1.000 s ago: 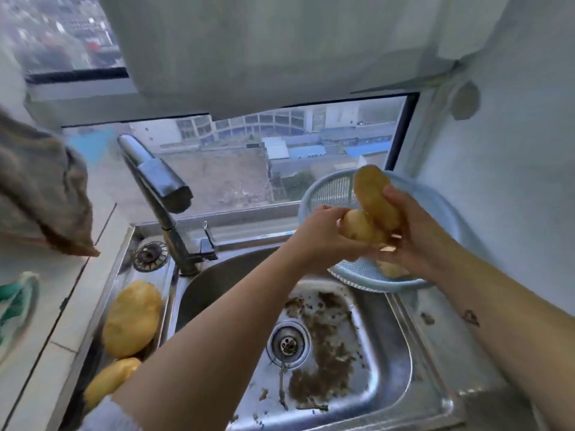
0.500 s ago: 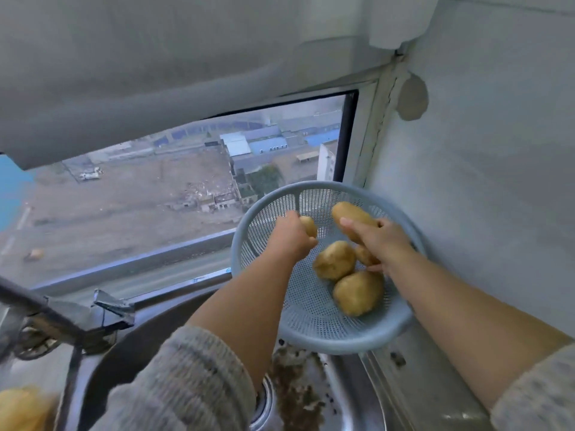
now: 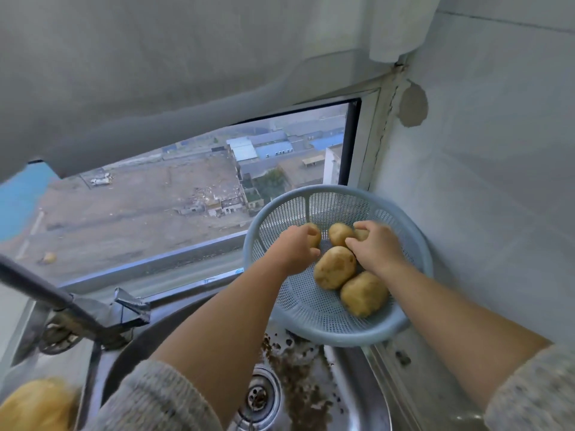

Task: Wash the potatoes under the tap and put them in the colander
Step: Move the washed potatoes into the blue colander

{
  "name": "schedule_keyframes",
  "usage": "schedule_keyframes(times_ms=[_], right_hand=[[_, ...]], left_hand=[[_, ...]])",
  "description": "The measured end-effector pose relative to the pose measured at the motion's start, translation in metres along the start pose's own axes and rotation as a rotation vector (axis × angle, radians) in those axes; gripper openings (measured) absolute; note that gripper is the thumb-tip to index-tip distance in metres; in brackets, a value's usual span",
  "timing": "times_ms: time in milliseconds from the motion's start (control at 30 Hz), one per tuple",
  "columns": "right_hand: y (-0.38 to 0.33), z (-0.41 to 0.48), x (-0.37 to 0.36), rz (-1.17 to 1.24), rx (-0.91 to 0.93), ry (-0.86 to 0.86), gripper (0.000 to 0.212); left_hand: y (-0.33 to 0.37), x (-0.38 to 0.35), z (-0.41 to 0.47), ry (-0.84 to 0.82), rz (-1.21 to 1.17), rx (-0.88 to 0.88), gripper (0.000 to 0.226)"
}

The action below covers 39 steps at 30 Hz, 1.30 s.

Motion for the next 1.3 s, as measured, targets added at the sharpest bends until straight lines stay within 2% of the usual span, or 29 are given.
schedule_keyframes(times_ms=[200,367,633,700,867,1000,1100,1300], right_hand=[[-0.04,-0.041,-0.007,-0.059,0.202,-0.052,0.017],[-0.093,-0.093,-0.026,-0.028,0.372,-0.143,0.019],[-0.164,-0.193,-0.12,-0.063,0.57,-0.421,0.012],[-0.175,-0.217,-0.156,-0.093,0.603,-0.517,0.014],[-0.188,-0.274,-0.248,-0.196,0.663,-0.765,0.009],[-0.193,-0.305,-0.297,-0.282,0.669,-0.897,0.02],[-0.207,-0.317,-0.317,-0.402,0.781,-0.872,0.036],[-0.248,-0.322,-0.343,-0.831,1.217,-0.629,0.064]], left_hand=[[-0.005,0.032,-0.052,0.269,-0.158,-0.047,0.018],[-0.013,0.048,-0.127,0.4,-0.26,-0.056,0.021],[-0.115,0.035,-0.269,0.54,-0.331,0.188,0.013],[-0.146,0.028,-0.303,0.546,-0.286,0.262,0.01],[-0.219,0.01,-0.378,0.483,-0.134,0.513,0.034],[-0.262,-0.014,-0.414,0.318,-0.066,0.684,0.056],[-0.282,-0.031,-0.426,0.245,-0.086,0.73,0.067],[-0.294,-0.031,-0.426,0.257,-0.048,0.707,0.067]])
Point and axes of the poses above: each hand's wrist, its own z-axis towards the middle knuckle, its own x-axis out of the back of the hand, y = z × x, the point moved 9 cm from there along z, towards the middle knuckle, and after that the axes turned 5 degrees about -y, right-handed, at the moved point
